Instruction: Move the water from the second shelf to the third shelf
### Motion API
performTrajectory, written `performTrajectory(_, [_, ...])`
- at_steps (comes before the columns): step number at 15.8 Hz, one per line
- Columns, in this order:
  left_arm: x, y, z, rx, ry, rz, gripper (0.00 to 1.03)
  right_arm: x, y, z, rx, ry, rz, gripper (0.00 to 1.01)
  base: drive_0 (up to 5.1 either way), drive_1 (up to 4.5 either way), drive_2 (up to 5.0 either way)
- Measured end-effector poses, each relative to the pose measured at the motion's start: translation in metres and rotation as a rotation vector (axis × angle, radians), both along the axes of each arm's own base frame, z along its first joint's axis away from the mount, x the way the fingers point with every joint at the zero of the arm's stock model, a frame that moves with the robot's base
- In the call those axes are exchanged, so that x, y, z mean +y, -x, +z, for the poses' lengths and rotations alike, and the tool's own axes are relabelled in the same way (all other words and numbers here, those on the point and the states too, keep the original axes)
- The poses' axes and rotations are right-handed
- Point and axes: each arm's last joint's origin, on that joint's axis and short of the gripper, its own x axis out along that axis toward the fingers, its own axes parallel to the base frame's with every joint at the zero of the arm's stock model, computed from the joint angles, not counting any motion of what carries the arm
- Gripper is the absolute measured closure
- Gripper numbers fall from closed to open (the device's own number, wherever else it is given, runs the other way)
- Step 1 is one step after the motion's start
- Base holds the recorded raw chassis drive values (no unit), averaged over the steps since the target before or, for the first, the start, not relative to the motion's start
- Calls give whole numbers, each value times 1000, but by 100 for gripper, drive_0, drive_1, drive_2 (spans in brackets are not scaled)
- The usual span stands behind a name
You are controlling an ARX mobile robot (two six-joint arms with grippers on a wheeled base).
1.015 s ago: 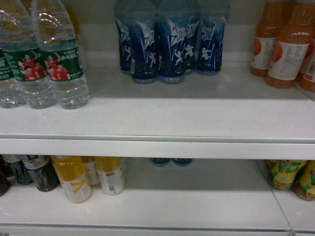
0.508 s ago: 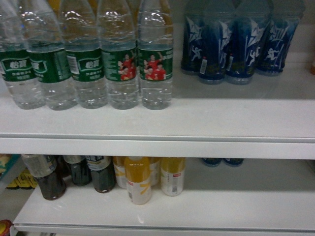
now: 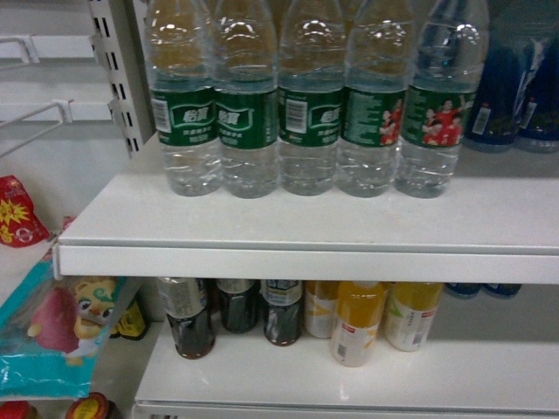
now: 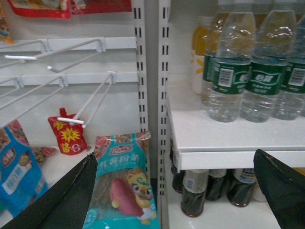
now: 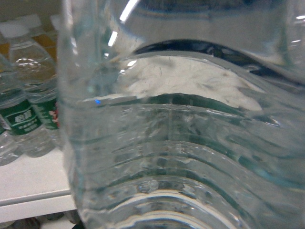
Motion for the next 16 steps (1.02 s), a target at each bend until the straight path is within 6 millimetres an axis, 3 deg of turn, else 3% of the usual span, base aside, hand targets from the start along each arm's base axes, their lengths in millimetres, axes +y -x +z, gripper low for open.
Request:
performTrajectory(11, [0, 0, 0, -1, 0, 0, 5, 0, 0, 0, 2, 0, 1, 58, -497, 244, 244])
performTrajectory(16, [0, 0, 0, 0, 0, 2, 5, 0, 0, 0, 0, 0, -3, 58, 0, 0, 0])
